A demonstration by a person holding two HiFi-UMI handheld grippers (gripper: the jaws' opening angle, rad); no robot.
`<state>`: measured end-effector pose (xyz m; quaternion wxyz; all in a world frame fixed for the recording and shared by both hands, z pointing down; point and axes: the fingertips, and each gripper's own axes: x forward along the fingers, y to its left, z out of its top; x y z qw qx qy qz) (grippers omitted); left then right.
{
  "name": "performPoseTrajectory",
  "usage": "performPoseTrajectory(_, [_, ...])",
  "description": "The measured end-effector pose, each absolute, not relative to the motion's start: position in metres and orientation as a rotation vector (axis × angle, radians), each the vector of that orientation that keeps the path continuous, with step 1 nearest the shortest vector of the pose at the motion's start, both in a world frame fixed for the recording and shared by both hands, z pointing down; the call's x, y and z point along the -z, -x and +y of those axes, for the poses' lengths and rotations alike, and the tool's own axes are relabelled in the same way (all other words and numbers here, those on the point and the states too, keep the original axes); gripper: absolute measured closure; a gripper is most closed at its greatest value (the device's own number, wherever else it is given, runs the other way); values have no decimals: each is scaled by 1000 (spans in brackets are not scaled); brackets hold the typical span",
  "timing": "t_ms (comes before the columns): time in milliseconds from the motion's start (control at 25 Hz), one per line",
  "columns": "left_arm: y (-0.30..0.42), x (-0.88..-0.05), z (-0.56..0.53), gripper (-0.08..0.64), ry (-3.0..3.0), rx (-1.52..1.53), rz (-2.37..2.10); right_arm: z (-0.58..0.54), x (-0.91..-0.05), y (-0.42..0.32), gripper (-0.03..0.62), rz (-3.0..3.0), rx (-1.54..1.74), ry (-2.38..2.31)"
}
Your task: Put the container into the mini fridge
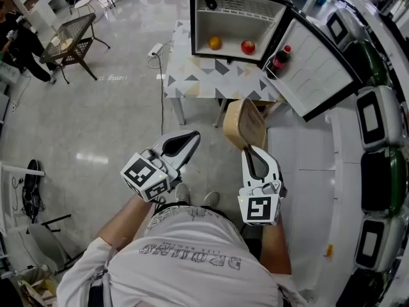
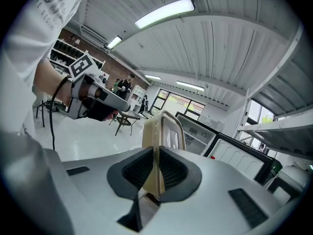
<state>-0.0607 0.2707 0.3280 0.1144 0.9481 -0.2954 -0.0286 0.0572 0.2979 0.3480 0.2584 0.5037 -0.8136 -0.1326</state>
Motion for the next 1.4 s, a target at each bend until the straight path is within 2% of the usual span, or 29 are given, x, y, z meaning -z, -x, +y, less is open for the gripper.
performPoseTrajectory(760, [-3,-332,263,552,-2837,27,-949,287,-346,-118,558,-2301,386,-1371])
performPoseTrajectory(1400, [-21,-340,193,552,-2854,30,-936,216,-354,-134,558,-2289,382,-1368])
